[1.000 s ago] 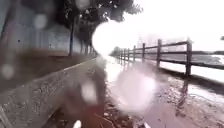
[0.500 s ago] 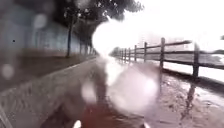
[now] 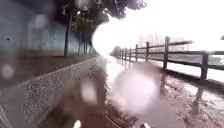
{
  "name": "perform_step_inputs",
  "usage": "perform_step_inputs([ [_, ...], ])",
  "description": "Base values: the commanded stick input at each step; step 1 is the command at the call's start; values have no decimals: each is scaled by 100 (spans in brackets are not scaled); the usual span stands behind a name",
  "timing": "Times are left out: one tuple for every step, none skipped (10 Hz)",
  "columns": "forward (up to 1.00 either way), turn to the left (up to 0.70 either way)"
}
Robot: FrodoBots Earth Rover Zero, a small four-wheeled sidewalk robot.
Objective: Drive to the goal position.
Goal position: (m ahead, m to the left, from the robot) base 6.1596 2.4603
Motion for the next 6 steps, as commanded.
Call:
perform_step_inputs([
  [70, 0],
  [70, 0],
  [70, 0],
  [70, 0],
  [70, 0],
  [70, 0],
])
